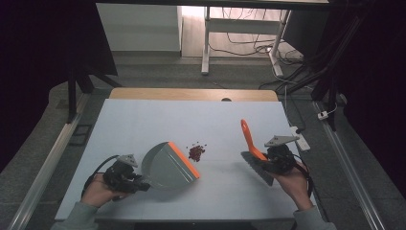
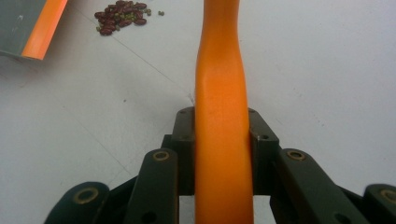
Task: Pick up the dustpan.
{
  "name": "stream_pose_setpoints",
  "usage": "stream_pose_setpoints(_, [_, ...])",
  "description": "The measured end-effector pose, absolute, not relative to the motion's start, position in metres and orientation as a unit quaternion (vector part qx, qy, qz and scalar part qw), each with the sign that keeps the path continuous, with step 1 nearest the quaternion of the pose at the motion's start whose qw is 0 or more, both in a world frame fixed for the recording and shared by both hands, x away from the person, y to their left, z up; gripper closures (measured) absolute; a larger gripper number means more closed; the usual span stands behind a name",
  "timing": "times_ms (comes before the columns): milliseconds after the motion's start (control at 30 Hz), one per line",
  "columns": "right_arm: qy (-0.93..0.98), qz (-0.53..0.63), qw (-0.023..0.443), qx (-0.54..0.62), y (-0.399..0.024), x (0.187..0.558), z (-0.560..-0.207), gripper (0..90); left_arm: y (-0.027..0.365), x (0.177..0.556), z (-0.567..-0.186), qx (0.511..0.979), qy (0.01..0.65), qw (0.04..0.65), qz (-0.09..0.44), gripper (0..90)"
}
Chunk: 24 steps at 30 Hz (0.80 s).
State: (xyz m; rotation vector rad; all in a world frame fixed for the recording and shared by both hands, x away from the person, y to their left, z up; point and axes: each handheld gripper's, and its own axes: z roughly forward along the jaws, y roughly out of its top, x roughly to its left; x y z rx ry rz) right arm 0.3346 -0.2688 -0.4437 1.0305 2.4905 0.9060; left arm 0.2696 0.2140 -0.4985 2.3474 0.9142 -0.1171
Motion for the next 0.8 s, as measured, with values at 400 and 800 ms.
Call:
stream_pose_setpoints(400, [0.867,0.316,0.155,0.352,-0.261,0.337,-0.443,70.9,0.206,0.277,-0.505,0.891,0.355,0.278,-0.056,61.7])
stream_pose_setpoints(800, [0.872,0.315,0.158,0.34,-0.248,0.34,-0.445,71.0,0.204,0.278,-0.506,0.891,0.356,0.276,-0.059,61.7])
